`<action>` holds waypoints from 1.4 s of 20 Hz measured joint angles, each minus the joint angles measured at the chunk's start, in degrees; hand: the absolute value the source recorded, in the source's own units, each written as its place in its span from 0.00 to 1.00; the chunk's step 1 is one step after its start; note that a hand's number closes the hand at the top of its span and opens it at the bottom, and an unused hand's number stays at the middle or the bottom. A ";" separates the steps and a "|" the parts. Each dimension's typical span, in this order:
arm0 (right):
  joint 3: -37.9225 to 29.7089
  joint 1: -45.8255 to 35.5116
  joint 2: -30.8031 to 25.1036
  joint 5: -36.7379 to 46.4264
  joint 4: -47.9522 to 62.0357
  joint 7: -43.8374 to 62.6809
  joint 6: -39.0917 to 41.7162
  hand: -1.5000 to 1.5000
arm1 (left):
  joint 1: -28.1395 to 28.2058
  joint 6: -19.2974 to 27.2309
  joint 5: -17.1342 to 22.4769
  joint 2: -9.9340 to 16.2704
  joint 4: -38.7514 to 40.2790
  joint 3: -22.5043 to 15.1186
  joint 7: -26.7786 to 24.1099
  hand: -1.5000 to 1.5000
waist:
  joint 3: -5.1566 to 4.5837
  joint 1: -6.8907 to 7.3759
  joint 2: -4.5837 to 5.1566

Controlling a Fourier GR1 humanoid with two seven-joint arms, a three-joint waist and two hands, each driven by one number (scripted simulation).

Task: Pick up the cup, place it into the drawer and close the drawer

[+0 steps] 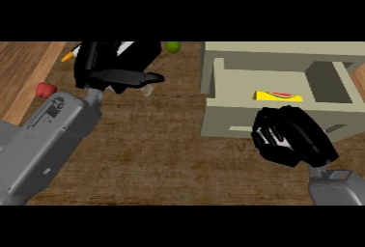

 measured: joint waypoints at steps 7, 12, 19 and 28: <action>3.30 -8.30 2.63 10.42 21.62 -5.92 -8.78 1.00 | 8.85 -3.71 0.70 4.49 -6.22 3.25 -1.21 0.00 | 0.23 0.07 0.51; 1.23 -17.27 6.13 12.98 39.30 -10.27 -15.13 1.00 | 13.96 -5.88 0.75 6.91 -10.26 5.50 -1.00 0.00 | 0.19 0.10 0.51; -4.88 -30.85 6.14 11.57 60.10 -17.06 -17.13 1.00 | 19.70 -9.44 0.75 8.25 -12.71 7.78 -2.80 0.00 | 0.15 0.86 0.81; -9.13 -38.20 4.76 9.25 73.74 -23.39 -14.29 1.00 | 20.29 -13.07 1.34 8.70 -13.19 8.89 -2.33 0.00 | 0.11 2.15 0.95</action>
